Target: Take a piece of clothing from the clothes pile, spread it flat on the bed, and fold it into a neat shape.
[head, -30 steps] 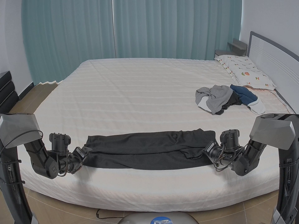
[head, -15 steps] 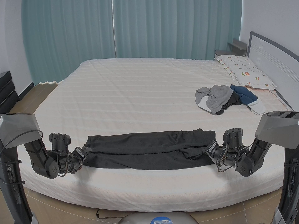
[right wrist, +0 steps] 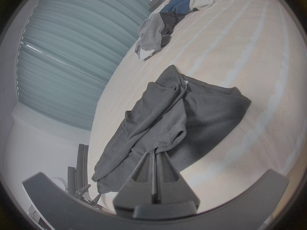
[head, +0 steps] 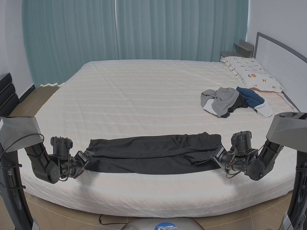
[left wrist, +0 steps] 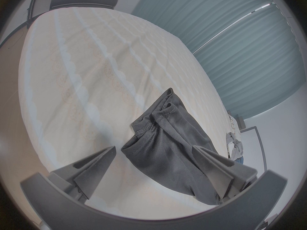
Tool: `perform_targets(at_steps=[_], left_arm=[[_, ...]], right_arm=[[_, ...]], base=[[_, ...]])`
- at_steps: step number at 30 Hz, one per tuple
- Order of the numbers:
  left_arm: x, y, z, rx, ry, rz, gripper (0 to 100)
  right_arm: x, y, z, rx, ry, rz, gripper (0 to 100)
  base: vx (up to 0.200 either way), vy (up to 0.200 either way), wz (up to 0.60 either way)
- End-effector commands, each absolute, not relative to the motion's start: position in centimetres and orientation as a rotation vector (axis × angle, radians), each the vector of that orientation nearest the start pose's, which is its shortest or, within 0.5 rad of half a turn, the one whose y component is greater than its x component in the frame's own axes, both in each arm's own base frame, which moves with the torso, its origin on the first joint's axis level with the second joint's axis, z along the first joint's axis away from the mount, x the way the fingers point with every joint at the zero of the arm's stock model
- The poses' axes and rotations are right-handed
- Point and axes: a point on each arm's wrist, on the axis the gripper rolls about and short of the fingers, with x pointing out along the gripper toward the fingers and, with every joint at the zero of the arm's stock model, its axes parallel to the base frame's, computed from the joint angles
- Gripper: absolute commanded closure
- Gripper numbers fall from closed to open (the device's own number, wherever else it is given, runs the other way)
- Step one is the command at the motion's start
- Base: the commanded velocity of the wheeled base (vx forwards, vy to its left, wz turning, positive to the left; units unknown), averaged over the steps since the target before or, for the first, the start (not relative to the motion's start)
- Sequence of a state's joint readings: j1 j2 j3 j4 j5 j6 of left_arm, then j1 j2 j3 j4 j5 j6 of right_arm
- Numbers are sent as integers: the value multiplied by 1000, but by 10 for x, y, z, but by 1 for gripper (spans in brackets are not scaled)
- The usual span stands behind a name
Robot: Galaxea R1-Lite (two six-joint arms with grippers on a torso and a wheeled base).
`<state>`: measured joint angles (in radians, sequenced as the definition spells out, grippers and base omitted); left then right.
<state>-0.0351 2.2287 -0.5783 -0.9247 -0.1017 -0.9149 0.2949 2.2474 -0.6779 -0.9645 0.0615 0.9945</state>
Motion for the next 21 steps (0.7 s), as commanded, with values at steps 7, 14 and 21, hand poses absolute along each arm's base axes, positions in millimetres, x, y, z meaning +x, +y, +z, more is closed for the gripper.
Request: perform_targets(at_steps=[7,14,21], left_arm=[[321,-14,-11,-895,737,212,0],[321,-14,-11,-895,736,211,0],[322,-13,-11,-898,733,210,0]], right_arm=[[322,99,-11,772,773,23,100],[322,95,-15,700,790,14,0],[328,92,13,767,701,43,0]], base=[[0,0,0],[0,0,0],[0,0,0]])
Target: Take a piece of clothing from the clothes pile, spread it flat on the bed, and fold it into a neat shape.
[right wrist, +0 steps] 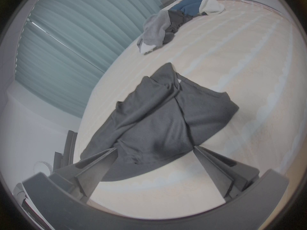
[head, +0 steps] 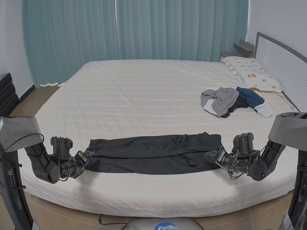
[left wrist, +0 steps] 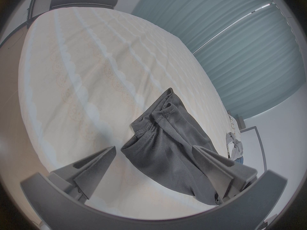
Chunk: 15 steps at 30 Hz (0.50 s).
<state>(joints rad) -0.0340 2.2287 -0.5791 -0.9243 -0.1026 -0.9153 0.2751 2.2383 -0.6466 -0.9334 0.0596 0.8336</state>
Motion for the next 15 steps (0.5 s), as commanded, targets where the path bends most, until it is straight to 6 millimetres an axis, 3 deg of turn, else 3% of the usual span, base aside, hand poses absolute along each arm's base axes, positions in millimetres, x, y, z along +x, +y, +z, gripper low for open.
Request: perform_targets(at_steps=[1,4,11,15], left_arm=[[322,-13,-11,-898,733,210,0],[321,-13,-11,-898,734,211,0],[322,-13,-11,-896,734,212,0],[321,-13,-12,-896,735,213,0]], right_arm=[[328,93,13,773,701,45,0],[333,96,14,827,670,57,0],[352,100,-15,839,653,51,0],[353,99,-19,836,661,40,0]], base=[[0,0,0],[0,0,0],[0,0,0],[0,0,0]])
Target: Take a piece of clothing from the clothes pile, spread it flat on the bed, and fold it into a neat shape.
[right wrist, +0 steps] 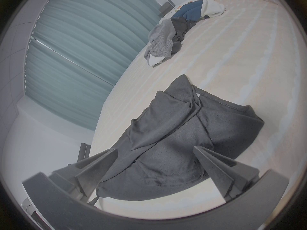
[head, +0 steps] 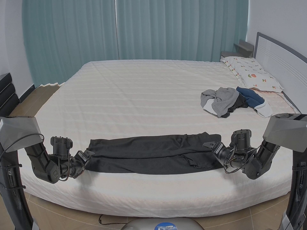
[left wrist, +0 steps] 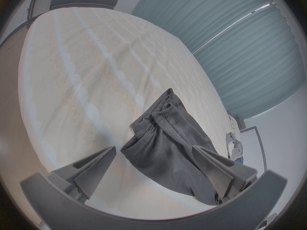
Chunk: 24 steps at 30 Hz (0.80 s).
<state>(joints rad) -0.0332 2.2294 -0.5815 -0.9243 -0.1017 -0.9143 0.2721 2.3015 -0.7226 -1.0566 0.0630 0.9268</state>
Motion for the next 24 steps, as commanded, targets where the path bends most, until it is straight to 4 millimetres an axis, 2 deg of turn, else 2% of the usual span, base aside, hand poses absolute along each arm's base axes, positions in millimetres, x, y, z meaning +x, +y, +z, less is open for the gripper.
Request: perform_targets(at_steps=[1,2,6,7,11,13,16,20,24], left_arm=[[321,-13,-12,-896,735,213,0],[321,-13,-12,-896,735,213,0],[321,-13,-12,-896,735,213,0],[321,-13,-12,-895,737,213,0],[321,-13,-11,-896,734,212,0],[321,-13,-11,-896,735,213,0],[322,-13,-11,-897,734,213,0],[323,-13,-11,-900,731,212,0],[323,-12,-10,-902,726,211,0]], right_arm=[[351,94,-16,836,658,28,0],[351,93,-16,836,658,27,0],[346,80,10,843,598,20,0],[345,77,22,849,567,28,0],[340,76,42,857,520,54,0],[340,79,45,860,515,67,0],[339,87,39,859,541,89,0],[348,101,1,850,612,81,0],[349,101,-16,838,646,62,0]], base=[[0,0,0],[0,0,0],[0,0,0],[0,0,0],[0,0,0],[0,0,0],[0,0,0],[0,0,0],[0,0,0]])
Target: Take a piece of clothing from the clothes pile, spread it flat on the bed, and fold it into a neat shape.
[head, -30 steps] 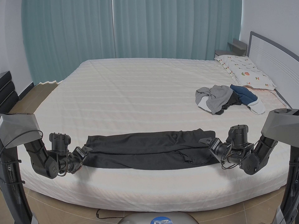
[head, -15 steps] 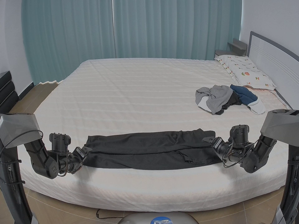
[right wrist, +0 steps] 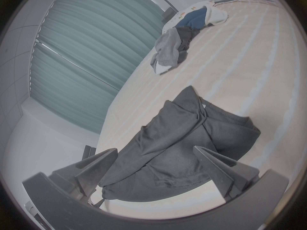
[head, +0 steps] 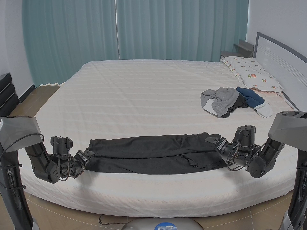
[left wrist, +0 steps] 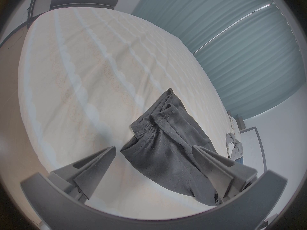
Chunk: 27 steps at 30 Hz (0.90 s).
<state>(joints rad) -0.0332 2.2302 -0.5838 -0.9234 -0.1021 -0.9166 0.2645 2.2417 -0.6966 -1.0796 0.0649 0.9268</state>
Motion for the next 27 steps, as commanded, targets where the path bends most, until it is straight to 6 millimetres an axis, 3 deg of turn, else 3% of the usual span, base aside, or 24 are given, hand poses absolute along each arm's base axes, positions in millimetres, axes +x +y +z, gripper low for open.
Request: perform_targets(at_steps=[1,4,11,22,27], left_arm=[[324,-12,-9,-903,724,212,0],[325,-12,-6,-904,714,207,0],[342,-4,11,-931,629,204,0],[358,-5,18,-928,608,198,0],[359,-3,15,-935,612,201,0]], right_arm=[[350,100,-19,835,655,54,0],[352,96,-26,835,660,32,0],[357,84,-15,873,611,23,0],[354,89,-18,874,627,30,0],[354,89,-18,875,621,33,0]], base=[[0,0,0],[0,0,0],[0,0,0],[0,0,0],[200,0,0]])
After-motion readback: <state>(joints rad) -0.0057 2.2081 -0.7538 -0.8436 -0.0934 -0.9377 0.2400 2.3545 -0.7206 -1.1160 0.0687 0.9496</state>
